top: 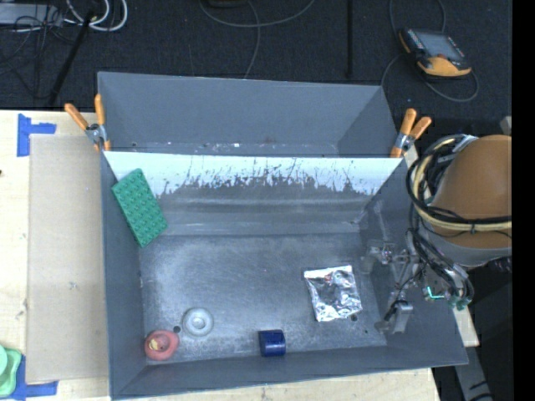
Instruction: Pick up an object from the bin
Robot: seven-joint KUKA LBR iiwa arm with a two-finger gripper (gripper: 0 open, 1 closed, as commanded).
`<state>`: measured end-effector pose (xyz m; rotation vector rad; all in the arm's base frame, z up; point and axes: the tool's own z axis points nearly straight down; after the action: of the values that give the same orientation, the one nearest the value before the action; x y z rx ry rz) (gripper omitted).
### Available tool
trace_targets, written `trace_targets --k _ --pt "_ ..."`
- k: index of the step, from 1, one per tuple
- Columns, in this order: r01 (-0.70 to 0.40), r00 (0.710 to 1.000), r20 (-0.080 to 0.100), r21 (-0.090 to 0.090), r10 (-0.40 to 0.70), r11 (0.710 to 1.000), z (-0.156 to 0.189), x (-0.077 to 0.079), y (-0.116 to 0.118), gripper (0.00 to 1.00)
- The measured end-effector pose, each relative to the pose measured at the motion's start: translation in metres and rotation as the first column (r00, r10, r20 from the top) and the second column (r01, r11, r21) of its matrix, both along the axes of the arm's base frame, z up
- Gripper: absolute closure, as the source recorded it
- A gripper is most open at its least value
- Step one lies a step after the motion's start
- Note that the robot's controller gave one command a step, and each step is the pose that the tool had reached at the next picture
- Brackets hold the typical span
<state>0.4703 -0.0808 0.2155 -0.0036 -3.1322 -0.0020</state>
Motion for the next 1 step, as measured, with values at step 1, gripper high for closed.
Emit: trace_targets --k 1 --pt "-0.233 0.972 0.004 0.002 0.233 0.972 -0.1493 0.0345 -0.0329 0.0"
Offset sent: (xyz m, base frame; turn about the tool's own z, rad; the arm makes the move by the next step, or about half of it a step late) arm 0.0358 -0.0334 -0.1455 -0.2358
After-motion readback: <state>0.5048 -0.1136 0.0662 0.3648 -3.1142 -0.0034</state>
